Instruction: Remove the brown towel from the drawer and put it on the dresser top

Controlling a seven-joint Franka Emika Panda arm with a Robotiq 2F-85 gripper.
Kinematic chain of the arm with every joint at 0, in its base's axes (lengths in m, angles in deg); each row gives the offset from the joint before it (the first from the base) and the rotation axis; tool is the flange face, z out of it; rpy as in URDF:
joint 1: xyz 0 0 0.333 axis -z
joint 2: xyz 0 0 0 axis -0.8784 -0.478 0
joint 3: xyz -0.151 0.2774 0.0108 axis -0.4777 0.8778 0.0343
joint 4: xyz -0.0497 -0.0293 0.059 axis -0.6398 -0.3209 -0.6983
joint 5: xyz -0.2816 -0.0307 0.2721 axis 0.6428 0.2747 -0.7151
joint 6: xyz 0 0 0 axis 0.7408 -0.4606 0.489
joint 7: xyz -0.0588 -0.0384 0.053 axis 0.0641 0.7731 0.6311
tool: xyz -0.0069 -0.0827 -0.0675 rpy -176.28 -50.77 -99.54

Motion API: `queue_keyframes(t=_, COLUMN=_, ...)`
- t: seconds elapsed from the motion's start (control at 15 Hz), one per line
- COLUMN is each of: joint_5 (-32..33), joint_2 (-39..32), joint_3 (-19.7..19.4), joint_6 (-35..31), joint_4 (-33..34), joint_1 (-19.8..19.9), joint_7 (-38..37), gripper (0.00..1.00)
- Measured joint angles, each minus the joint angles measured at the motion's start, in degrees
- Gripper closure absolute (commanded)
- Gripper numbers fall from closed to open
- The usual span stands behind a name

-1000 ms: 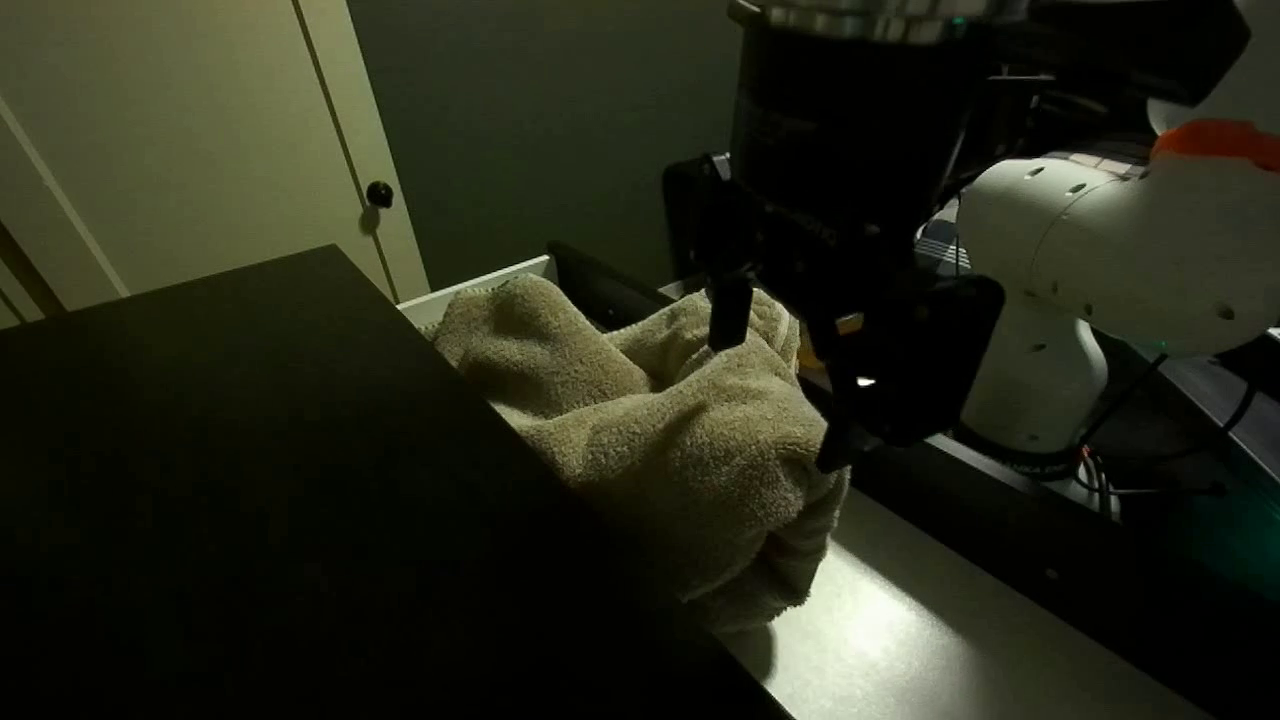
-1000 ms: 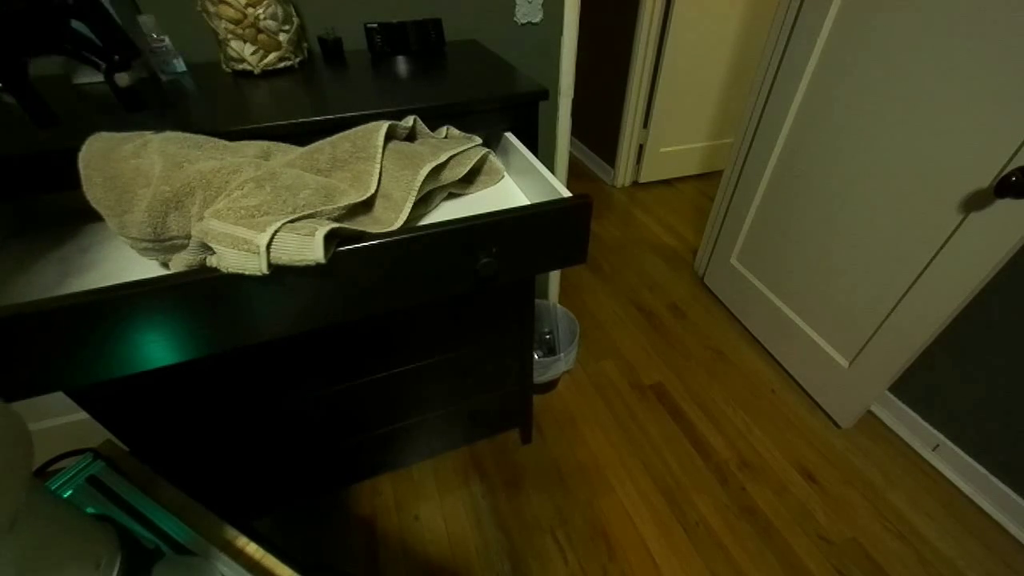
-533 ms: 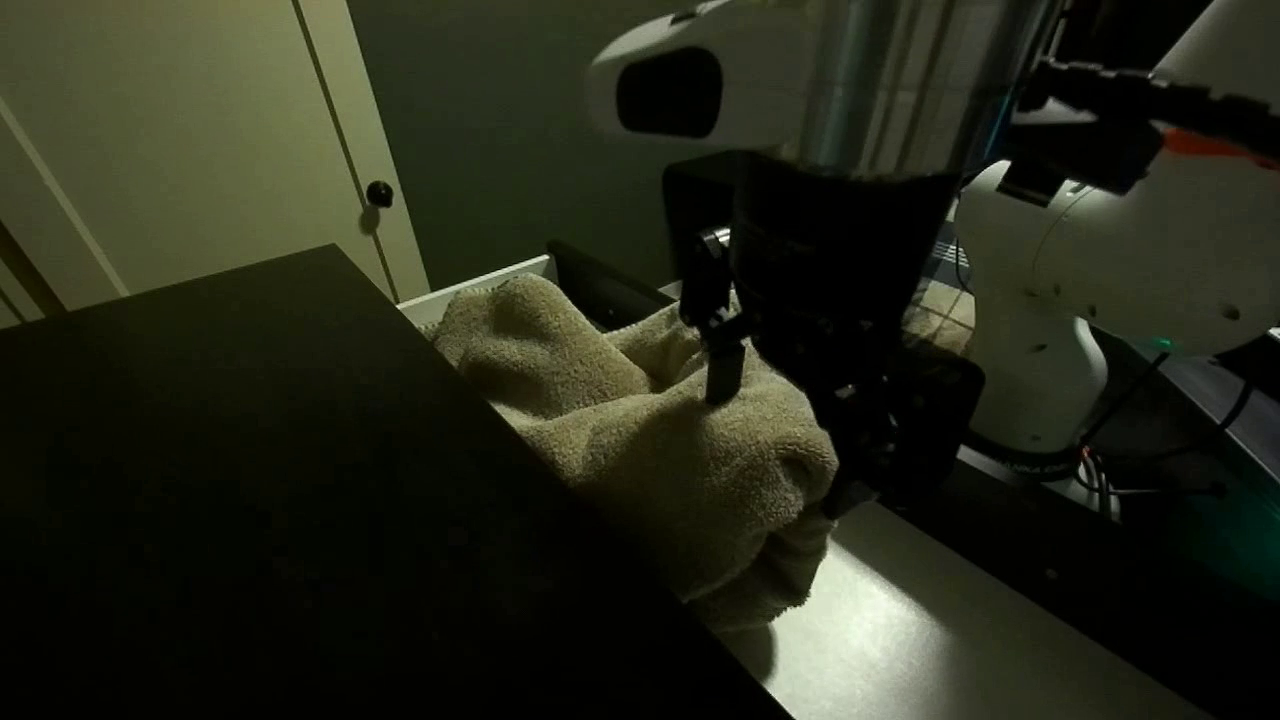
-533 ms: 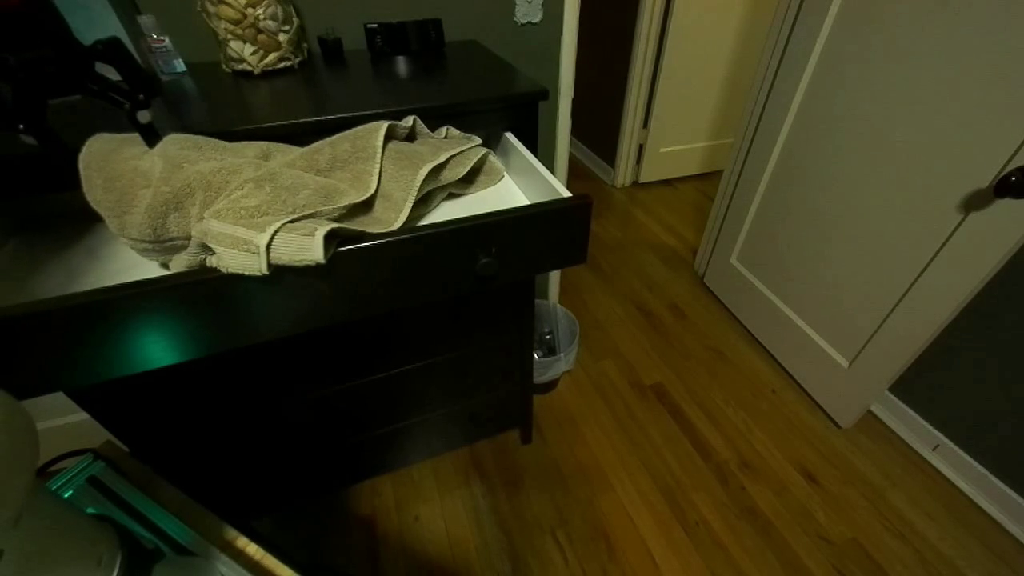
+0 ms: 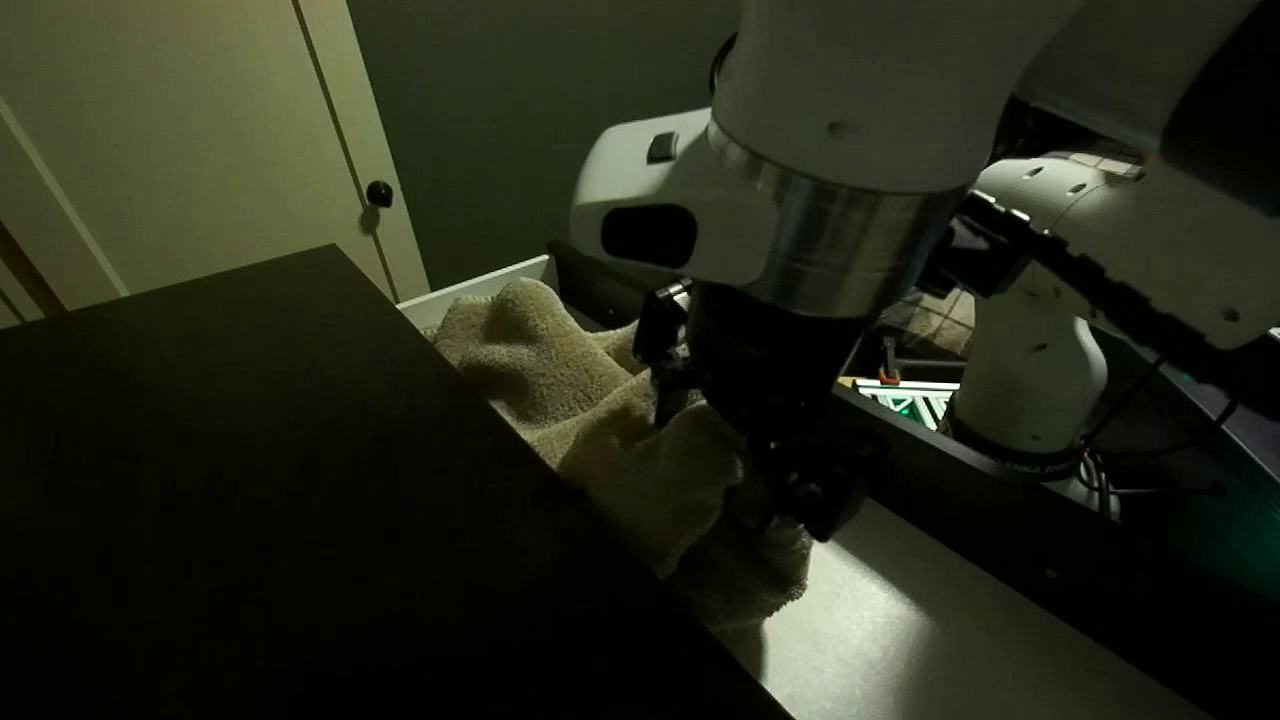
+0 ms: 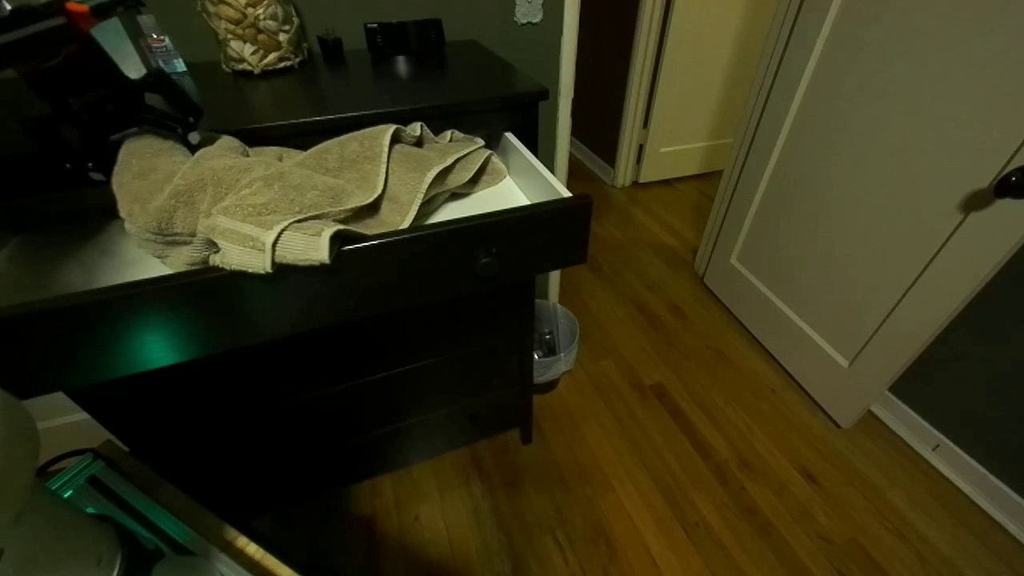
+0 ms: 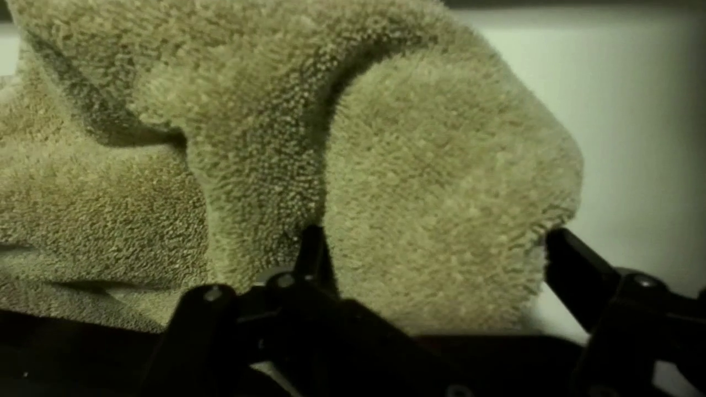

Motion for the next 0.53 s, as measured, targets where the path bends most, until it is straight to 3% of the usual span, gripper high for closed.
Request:
queue_keyframes(t=0.13, joint_5=3.10, joint_2=-0.64, joint_3=0.09, joint_6=-3.74, joint_4=-1.43, joint_1=0.27, joint_7=-1.22, gripper=0.00)
queue_keyframes(t=0.2, joint_5=4.59, joint_2=-0.90, joint_3=0.12, joint_6=-5.32, joint_4=-2.10, joint_1=0.52, joint_7=-2.07, gripper=0.25)
queue_keyframes(t=0.27, joint_5=6.10, joint_2=-1.17, joint_3=0.18, joint_6=-6.49, joint_4=-2.61, joint_1=0.85, joint_7=-3.11, gripper=0.28)
queue_keyframes(t=0.53, joint_5=8.28, joint_2=-1.80, joint_3=0.00, joint_6=-7.44, joint_4=-3.42, joint_1=2.76, joint_7=-7.10, gripper=0.58)
